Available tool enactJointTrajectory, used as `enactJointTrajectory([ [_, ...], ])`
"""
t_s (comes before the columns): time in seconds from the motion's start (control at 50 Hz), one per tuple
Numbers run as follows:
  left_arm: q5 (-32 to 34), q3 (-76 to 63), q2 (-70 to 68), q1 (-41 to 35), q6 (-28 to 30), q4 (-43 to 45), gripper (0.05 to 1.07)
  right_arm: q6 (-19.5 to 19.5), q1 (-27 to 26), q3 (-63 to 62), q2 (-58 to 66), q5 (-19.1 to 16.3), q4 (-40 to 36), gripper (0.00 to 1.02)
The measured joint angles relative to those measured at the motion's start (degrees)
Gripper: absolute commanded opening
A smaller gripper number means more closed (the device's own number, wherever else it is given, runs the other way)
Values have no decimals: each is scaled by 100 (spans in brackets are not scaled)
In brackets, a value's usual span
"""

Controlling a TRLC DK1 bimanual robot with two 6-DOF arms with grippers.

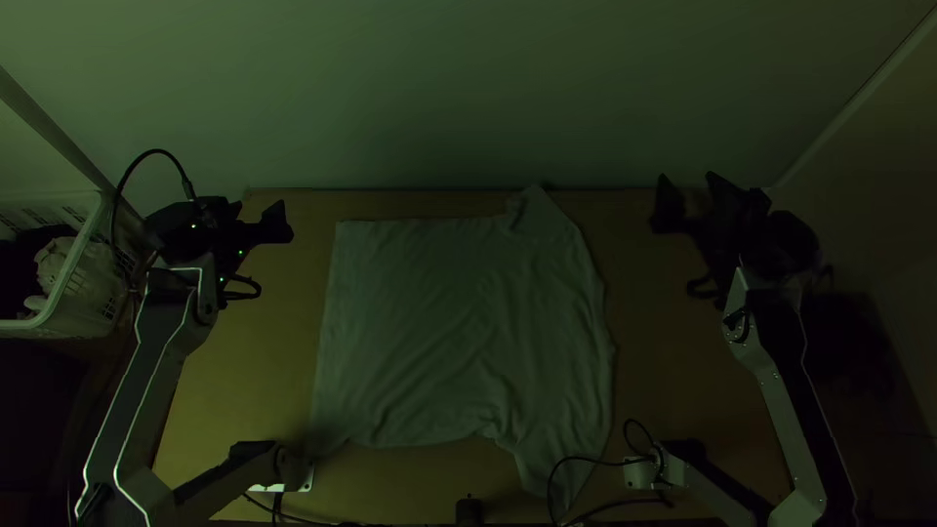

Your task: Fold the t-shirt

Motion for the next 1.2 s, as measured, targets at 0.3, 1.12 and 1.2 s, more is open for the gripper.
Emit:
enactJointTrajectory([
  [0.3, 0, 883, 1401, -306, -122, -306, 103, 262, 264, 984, 1290, 0, -767, 98],
  [1.12, -68, 3220, 4804, -328, -227, -1316, 102, 756, 367, 2953, 4277, 0, -1908, 98],
  [1.2, -103, 3467, 5121, -323, -227, -1539, 102, 857, 376, 3084, 4391, -2, -1945, 98],
])
